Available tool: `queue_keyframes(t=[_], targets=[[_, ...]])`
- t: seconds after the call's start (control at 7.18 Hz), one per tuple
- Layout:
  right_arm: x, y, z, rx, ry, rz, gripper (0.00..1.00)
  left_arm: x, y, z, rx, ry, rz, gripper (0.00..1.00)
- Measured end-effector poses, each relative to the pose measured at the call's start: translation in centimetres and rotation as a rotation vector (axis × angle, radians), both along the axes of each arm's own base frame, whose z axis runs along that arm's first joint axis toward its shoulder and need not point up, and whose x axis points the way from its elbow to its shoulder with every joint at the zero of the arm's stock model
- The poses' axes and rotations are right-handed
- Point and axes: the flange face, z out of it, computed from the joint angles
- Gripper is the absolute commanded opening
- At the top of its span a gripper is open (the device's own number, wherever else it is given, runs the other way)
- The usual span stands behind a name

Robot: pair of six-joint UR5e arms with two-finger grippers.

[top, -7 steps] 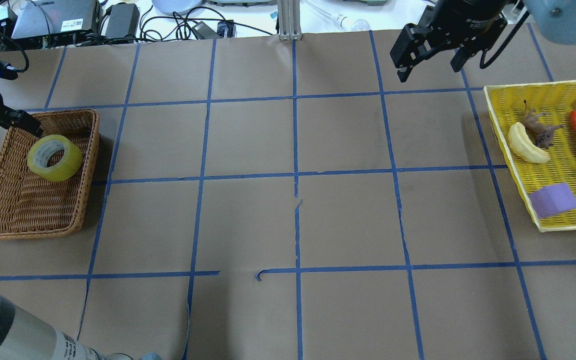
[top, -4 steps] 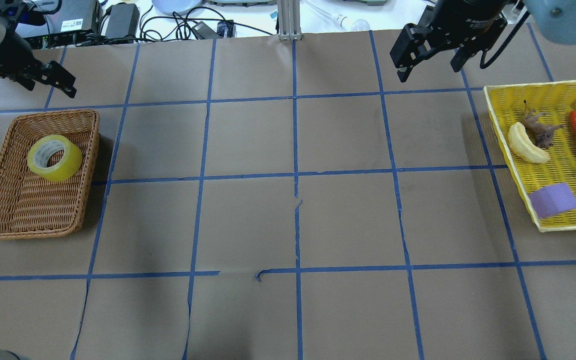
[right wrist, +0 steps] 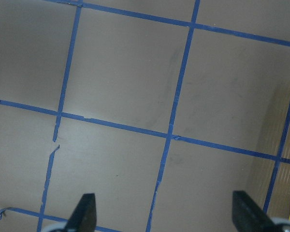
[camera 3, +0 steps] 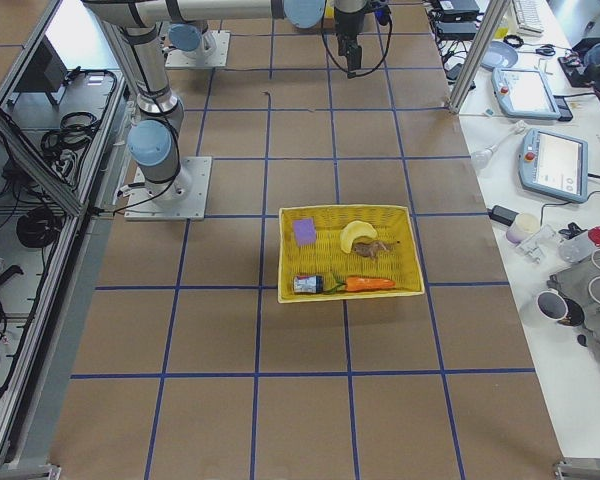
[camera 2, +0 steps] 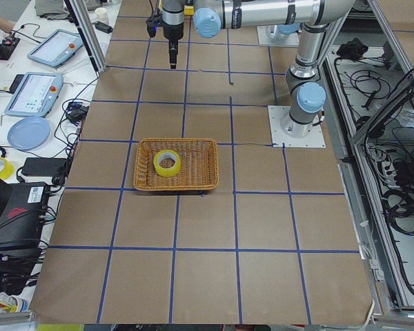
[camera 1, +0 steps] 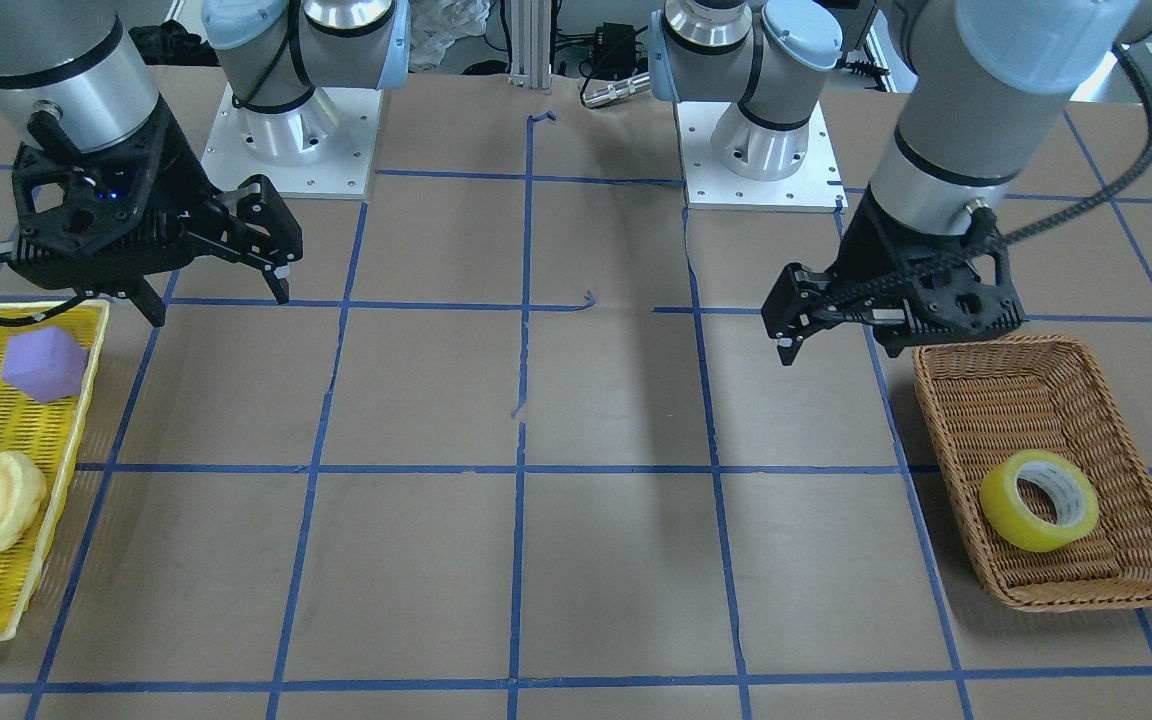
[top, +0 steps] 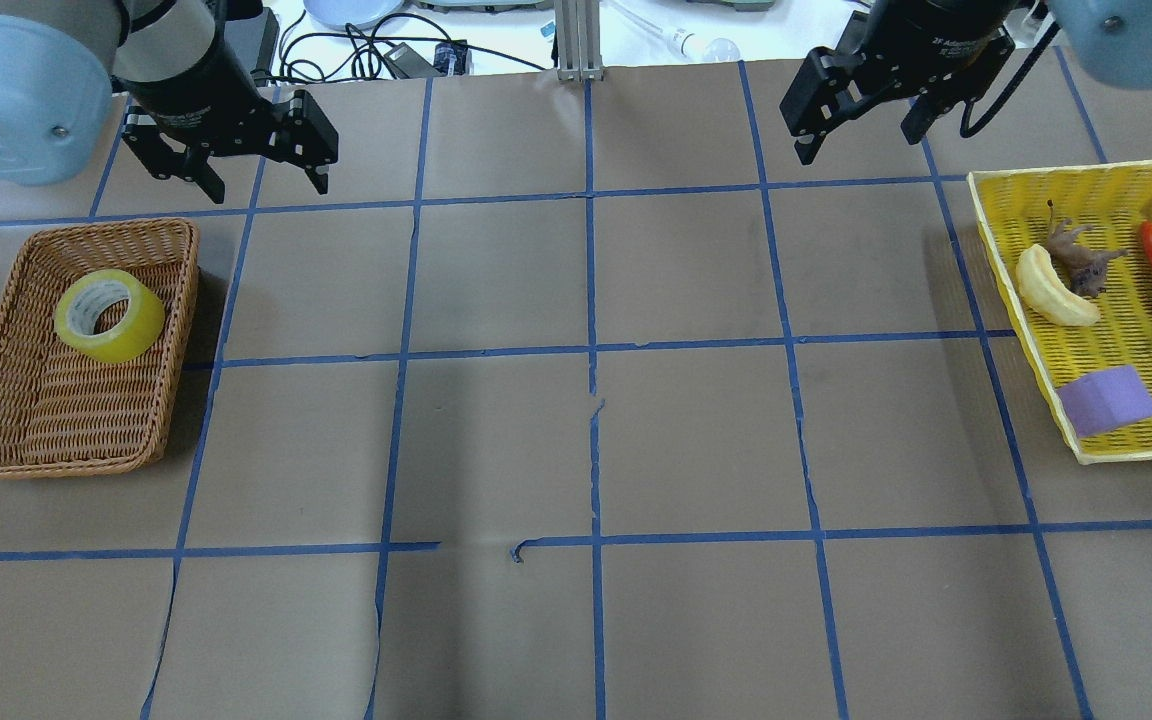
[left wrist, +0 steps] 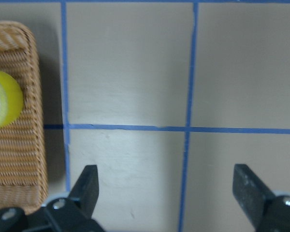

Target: Transfer tape with both arms

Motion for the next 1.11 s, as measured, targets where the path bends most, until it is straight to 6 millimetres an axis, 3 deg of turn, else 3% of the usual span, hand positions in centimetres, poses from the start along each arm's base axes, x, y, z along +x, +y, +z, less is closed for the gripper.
queue_keyframes(t=[0.28, 0.56, 1.11], targets=[[0.0, 0.0, 0.0, 0.0, 0.0, 0.0, 1.0, -2.0, 2.6, 0.7, 0.014, -0.005, 0.004, 1.0], [0.0, 0.0, 0.0, 0.0, 0.0, 0.0, 1.0, -2.3, 4.2, 1.2, 0.013, -0.006, -0.01, 1.0], [0.0, 0.0, 0.0, 0.0, 0.0, 0.0, 1.0, -2.3, 5.0, 1.7, 0.004, -0.001, -0.033, 1.0]])
